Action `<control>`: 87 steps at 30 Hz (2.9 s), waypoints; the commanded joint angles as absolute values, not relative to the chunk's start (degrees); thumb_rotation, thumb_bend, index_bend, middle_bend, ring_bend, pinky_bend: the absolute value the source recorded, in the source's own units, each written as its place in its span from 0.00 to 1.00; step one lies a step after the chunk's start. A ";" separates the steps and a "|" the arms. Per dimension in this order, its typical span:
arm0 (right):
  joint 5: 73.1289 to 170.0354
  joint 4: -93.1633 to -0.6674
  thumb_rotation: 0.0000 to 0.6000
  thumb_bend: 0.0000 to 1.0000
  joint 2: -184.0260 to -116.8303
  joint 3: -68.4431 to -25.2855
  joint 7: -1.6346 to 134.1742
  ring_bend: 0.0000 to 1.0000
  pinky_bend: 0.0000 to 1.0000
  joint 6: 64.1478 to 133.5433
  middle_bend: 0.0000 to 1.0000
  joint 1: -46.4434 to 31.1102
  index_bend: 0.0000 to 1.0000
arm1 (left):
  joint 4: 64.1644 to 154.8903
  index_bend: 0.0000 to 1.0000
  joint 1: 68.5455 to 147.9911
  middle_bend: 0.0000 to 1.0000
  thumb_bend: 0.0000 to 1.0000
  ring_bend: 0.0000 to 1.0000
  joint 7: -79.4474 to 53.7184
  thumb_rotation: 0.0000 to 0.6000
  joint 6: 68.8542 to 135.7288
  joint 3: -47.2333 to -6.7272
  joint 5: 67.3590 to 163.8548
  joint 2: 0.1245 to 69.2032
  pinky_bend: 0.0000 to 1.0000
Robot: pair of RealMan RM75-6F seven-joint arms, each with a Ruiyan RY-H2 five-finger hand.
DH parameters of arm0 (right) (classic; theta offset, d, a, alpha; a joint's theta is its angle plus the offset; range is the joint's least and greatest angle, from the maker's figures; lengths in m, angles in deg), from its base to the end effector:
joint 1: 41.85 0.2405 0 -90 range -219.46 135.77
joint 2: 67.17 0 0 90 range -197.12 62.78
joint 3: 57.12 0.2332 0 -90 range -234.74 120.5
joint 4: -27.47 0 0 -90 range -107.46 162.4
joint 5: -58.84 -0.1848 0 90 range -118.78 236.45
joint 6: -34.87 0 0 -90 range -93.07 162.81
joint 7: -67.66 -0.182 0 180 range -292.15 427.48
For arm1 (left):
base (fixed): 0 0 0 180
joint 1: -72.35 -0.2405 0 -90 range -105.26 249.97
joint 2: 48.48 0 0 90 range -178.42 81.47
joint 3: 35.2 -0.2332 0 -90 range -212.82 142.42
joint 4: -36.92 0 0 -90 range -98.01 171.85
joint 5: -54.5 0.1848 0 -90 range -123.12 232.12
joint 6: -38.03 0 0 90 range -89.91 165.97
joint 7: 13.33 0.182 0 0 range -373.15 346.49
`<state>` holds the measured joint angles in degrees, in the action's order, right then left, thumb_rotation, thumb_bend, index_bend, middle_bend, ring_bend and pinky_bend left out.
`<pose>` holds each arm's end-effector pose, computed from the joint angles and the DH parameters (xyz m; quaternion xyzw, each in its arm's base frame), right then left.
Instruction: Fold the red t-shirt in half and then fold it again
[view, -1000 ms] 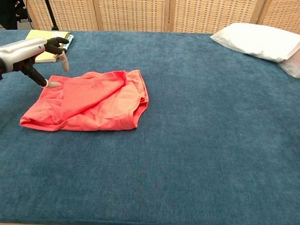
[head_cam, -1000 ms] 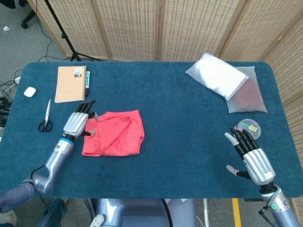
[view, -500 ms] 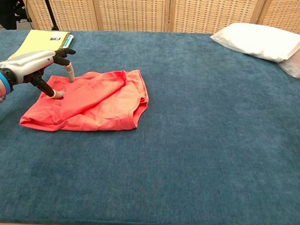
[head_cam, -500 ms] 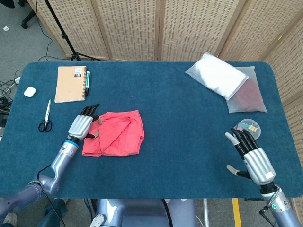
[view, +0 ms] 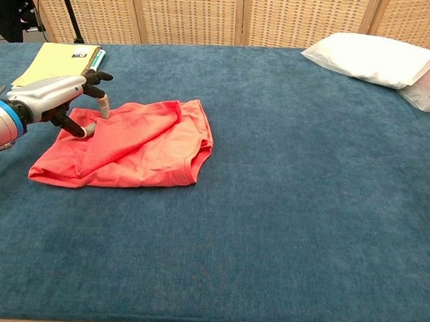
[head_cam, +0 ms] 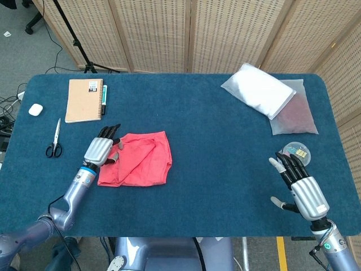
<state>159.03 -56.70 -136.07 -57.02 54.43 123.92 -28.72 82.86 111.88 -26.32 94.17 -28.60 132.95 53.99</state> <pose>-0.2259 -0.2369 0.1427 0.6565 -0.3401 0.5099 0.4397 -0.2070 0.3891 -0.0200 -0.6923 -0.4097 -0.3958 0.4429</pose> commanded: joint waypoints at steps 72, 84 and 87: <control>159.76 -57.53 1.00 0.00 -135.26 -57.24 54.01 0.00 0.00 124.85 0.00 -29.10 0.00 | 82.13 0.00 115.00 0.00 0.00 0.00 -24.72 1.00 119.18 -32.57 152.04 64.12 0.00; 159.85 -57.70 1.00 0.00 -135.02 -57.20 53.87 0.00 0.00 125.13 0.00 -29.19 0.00 | 96.94 0.00 109.92 0.00 0.00 0.00 -25.52 1.00 122.71 -27.49 145.10 53.83 0.00; 159.68 -57.96 1.00 0.00 -134.88 -56.89 54.20 0.00 0.00 125.85 0.00 -29.49 0.00 | 109.60 0.00 106.27 0.00 0.00 0.00 -20.81 1.00 121.11 -27.86 141.44 45.48 0.00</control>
<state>159.74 -57.88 -134.92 -56.99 54.09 125.72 -29.40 95.41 110.98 -26.21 122.34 -28.44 146.30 55.39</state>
